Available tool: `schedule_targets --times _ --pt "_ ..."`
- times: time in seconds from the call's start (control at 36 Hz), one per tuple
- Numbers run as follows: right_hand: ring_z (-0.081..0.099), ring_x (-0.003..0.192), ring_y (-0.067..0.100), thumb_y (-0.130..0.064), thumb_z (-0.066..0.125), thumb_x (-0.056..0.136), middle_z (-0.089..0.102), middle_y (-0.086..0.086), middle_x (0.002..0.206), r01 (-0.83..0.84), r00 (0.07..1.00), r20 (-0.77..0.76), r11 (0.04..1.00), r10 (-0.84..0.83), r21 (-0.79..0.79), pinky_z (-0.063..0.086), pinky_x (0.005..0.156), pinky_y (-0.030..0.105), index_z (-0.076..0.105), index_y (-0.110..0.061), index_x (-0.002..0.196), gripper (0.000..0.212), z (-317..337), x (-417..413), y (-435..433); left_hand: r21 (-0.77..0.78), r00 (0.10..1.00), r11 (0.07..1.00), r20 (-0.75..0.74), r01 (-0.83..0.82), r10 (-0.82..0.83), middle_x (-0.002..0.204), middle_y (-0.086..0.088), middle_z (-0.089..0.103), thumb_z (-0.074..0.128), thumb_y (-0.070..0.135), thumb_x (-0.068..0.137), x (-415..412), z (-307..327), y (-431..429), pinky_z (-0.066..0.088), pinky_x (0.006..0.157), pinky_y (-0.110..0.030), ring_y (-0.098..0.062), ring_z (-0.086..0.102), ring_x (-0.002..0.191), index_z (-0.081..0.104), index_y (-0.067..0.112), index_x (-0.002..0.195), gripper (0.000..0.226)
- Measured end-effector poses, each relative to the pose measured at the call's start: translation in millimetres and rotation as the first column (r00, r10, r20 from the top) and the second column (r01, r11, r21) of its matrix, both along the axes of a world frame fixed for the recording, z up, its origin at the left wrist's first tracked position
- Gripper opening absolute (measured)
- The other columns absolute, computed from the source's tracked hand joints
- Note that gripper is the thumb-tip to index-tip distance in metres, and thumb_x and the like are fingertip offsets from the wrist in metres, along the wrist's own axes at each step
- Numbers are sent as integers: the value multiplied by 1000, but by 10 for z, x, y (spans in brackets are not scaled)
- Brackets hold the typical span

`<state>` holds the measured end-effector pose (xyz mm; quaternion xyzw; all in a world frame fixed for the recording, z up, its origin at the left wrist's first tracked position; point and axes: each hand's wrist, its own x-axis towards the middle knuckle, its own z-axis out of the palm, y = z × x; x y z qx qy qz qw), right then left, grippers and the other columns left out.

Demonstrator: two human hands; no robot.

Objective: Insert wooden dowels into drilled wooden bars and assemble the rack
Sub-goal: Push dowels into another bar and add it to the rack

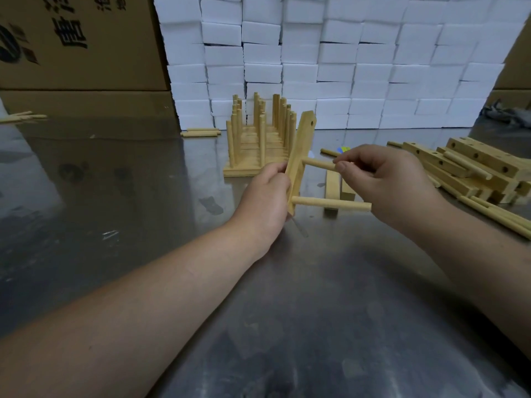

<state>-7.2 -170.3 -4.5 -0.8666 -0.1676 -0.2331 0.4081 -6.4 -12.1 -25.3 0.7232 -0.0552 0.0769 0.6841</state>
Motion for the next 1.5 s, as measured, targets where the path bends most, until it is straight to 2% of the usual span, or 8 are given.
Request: schedule_targets --times 0.31,0.39,0.53,0.75,1.0,1.19,1.31,1.5 --pt "40 43 3 -27 64 83 51 -13 52 -117 990 -72 993 117 13 32 41 11 60 -35 75 12 -19 -27 14 60 997 998 76 17 -22 68 0 51 34 23 99 1 -37 -1 37 63 -30 -15 46 69 58 37 90 29" --pt "40 43 4 -30 66 82 50 -16 51 -106 991 -80 994 104 -14 32 41 11 59 -38 75 13 -26 -6 -7 77 997 997 74 24 -30 71 4 54 36 27 99 0 -44 3 39 58 -22 -9 47 67 54 45 122 34" --pt "39 44 6 -29 67 81 50 -11 47 -86 995 -53 994 82 -71 31 42 12 56 -49 71 25 -22 -10 -2 88 998 996 55 32 -36 72 4 56 36 29 100 -14 -44 5 43 65 -27 -12 47 68 49 39 131 36" --pt "54 59 13 -30 66 82 63 -3 65 9 1000 24 984 -5 -176 43 59 24 69 -33 93 12 -44 -41 25 49 998 999 59 3 -6 72 10 63 40 25 99 -27 -23 14 43 50 -14 -4 45 49 52 31 131 35" --pt "52 58 1 -26 64 85 58 -14 62 8 998 69 991 1 -132 40 58 16 72 -23 99 16 -60 -58 65 6 996 1000 91 -23 22 73 3 56 42 23 99 -19 -20 -12 40 48 -15 -5 41 48 56 30 127 33" --pt "41 51 2 -23 62 86 52 0 59 -39 999 -6 999 39 16 32 47 9 68 -27 87 8 -57 -90 118 33 992 999 120 -32 28 70 5 54 41 22 99 -15 -24 -6 39 45 -13 -2 40 44 56 29 128 33" --pt "40 45 1 -22 61 87 48 -8 51 -59 996 -54 990 66 130 33 44 11 63 -36 70 22 -65 -78 135 25 991 999 131 -23 20 70 4 53 41 20 99 -34 -20 -14 39 47 -13 -1 39 44 54 27 130 34" --pt "26 40 10 -19 61 87 31 -5 46 -46 957 -242 905 162 424 25 46 23 68 -10 74 18 -66 -21 119 28 984 999 176 -31 26 71 3 52 42 20 99 -47 -16 -19 39 48 -14 -2 40 47 52 26 132 35"
